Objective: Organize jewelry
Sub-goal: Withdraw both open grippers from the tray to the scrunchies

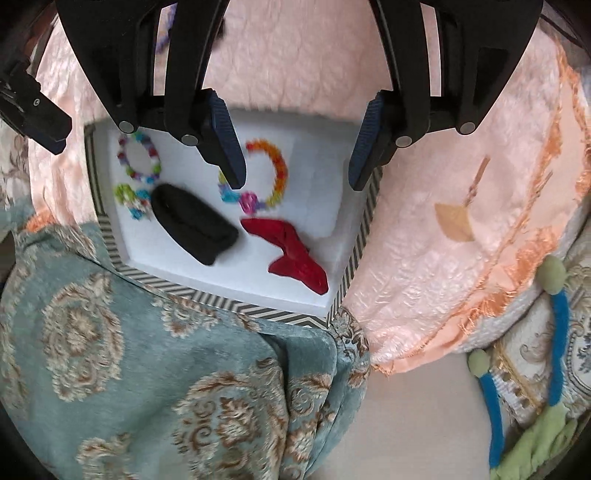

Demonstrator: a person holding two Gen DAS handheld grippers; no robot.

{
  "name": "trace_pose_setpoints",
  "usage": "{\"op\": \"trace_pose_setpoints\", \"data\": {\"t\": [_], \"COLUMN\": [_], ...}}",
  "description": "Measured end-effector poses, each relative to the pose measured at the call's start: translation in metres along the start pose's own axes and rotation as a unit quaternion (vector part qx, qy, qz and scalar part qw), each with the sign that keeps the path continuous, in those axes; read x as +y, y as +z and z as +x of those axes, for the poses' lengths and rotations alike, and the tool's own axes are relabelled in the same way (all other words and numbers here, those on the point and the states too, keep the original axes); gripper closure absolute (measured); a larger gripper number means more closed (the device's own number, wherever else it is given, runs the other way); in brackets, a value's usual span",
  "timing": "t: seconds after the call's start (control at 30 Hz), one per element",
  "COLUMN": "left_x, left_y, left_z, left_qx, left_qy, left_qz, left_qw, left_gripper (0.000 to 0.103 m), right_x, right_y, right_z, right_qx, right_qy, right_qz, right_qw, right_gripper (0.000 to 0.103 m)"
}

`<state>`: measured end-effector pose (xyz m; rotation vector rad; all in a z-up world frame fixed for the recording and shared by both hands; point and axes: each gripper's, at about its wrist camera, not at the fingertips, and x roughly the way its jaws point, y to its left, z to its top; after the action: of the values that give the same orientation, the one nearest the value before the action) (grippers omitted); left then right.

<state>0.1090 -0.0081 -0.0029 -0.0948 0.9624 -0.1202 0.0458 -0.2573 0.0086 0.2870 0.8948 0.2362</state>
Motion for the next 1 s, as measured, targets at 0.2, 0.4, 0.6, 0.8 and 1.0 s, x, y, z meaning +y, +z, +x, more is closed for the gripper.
{"op": "trace_pose_setpoints", "data": {"t": [0.2, 0.4, 0.6, 0.8, 1.0], "left_x": [-0.01, -0.02, -0.029, -0.035, -0.038], "left_y": [-0.033, -0.063, -0.09, -0.107, -0.115], "left_z": [-0.039, -0.067, -0.085, -0.097, -0.105], "left_qx": [-0.028, -0.044, -0.039, -0.042, -0.043], "left_qy": [0.004, 0.004, -0.003, -0.007, -0.009], "left_qz": [0.019, 0.034, 0.048, 0.053, 0.056], "left_qw": [0.9994, 0.9984, 0.9981, 0.9977, 0.9974], "left_gripper": [0.045, 0.045, 0.045, 0.045, 0.045], "right_x": [0.003, 0.006, 0.009, 0.009, 0.004], "right_y": [-0.033, -0.063, -0.084, -0.104, -0.116], "right_z": [-0.029, -0.056, -0.076, -0.09, -0.098], "right_qx": [-0.008, -0.021, -0.027, -0.027, -0.027], "right_qy": [-0.01, -0.025, -0.03, -0.037, -0.036], "right_qz": [0.006, 0.003, 0.006, 0.0, 0.011], "right_qw": [1.0, 0.999, 0.999, 0.999, 0.999], "right_gripper": [0.047, 0.044, 0.043, 0.043, 0.043]}}
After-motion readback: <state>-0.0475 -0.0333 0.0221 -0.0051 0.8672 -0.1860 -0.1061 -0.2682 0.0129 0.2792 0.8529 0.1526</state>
